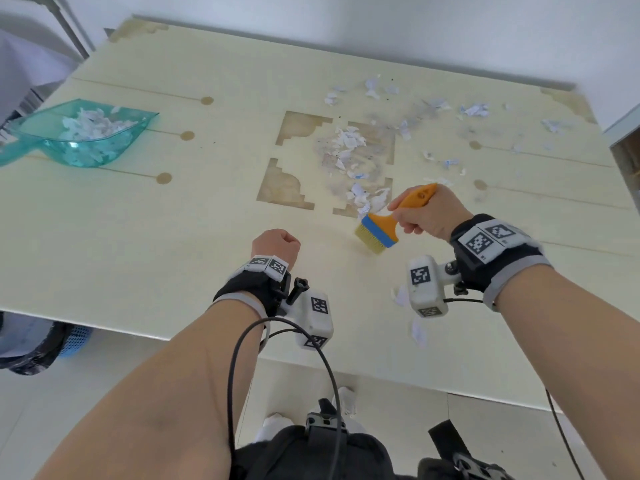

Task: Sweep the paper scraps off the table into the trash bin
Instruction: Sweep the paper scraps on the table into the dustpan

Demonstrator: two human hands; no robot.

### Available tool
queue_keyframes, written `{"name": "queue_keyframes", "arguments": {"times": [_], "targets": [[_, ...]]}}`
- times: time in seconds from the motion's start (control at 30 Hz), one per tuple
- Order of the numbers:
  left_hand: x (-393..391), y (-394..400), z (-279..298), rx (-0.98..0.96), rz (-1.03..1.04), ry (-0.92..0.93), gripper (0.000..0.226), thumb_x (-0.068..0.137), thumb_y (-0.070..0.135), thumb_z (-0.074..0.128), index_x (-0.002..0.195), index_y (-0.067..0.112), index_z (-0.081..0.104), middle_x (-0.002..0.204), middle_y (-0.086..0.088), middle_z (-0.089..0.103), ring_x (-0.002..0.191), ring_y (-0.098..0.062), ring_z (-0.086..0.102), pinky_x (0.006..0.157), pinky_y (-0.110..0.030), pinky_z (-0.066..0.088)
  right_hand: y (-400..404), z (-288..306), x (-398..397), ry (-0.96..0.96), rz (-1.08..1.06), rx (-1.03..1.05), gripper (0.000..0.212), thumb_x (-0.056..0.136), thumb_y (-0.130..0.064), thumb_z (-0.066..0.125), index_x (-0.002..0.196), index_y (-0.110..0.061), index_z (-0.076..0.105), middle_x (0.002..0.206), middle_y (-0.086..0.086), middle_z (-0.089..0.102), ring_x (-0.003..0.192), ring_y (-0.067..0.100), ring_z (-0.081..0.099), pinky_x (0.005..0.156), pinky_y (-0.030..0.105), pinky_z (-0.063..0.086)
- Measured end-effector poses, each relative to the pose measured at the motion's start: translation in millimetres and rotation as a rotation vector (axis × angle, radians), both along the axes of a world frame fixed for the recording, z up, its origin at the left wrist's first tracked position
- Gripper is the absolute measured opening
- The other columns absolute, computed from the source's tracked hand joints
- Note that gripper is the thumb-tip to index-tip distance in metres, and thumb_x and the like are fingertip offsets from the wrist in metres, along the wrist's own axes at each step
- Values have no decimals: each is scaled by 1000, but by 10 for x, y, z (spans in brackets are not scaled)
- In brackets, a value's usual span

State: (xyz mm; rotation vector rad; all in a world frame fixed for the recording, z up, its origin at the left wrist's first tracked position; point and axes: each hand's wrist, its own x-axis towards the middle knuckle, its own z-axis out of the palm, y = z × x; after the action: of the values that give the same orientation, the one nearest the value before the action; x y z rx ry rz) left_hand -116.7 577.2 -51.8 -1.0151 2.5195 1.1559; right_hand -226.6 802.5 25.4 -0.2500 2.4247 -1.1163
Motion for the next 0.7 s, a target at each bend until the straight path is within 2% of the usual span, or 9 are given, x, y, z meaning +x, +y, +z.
{"name": "queue_keyframes", "arguments": {"times": [0.1, 0.2, 0.27, 0.4, 0.5, 0.6, 0.7], "targets": [[-42, -5, 23, -2, 20, 2, 19, 88, 15, 52, 91, 13, 70, 98, -5, 72, 91, -25, 66, 76, -26, 49, -55, 9, 10, -170, 155, -6, 9, 84, -4, 66, 82, -12, 70, 60, 7, 64, 51, 13, 59, 47, 17, 46], [-76, 18, 29, 1, 23, -2, 18, 88, 17, 52, 92, 13, 70, 99, -5, 72, 93, -25, 66, 74, -25, 47, -148, -112, 143, -345, 331, 142, 7, 84, -6, 67, 82, -13, 70, 61, 7, 66, 50, 11, 59, 47, 17, 46], [-91, 36, 20, 5, 30, 0, 18, 89, 17, 52, 92, 13, 70, 100, -5, 72, 96, -25, 66, 75, -26, 48, -162, -203, 176, -305, 289, 152, 9, 84, -4, 65, 80, -11, 68, 62, 10, 62, 50, 14, 56, 46, 17, 46], [-106, 28, 6, 5, 48, -5, 17, 88, 17, 53, 91, 14, 70, 100, -5, 72, 96, -26, 66, 73, -25, 47, -75, -189, -11, -92, 32, 78, 9, 84, -5, 63, 79, -12, 66, 60, 7, 60, 55, 17, 54, 52, 20, 47], [-121, 21, 6, 13, 64, -8, 15, 87, 16, 53, 88, 16, 69, 99, -6, 72, 93, -25, 66, 72, -24, 46, -56, -77, -200, -14, -50, -25, 10, 83, -3, 62, 79, -10, 67, 59, 9, 58, 54, 18, 52, 51, 21, 45], [-156, 7, 10, 13, 77, -4, 13, 86, 16, 54, 84, 17, 67, 98, -6, 72, 90, -24, 65, 70, -23, 45, -122, -40, -226, -116, 84, -55, 9, 83, -3, 64, 79, -10, 68, 59, 8, 61, 51, 15, 56, 46, 17, 46], [-190, -17, 14, 11, 87, 1, 13, 86, 16, 54, 81, 19, 65, 97, -6, 72, 83, -23, 63, 70, -23, 45, -248, -162, -130, -249, 261, 49, 5, 84, -4, 65, 84, -7, 69, 57, 5, 62, 47, 10, 58, 46, 16, 47]]}}
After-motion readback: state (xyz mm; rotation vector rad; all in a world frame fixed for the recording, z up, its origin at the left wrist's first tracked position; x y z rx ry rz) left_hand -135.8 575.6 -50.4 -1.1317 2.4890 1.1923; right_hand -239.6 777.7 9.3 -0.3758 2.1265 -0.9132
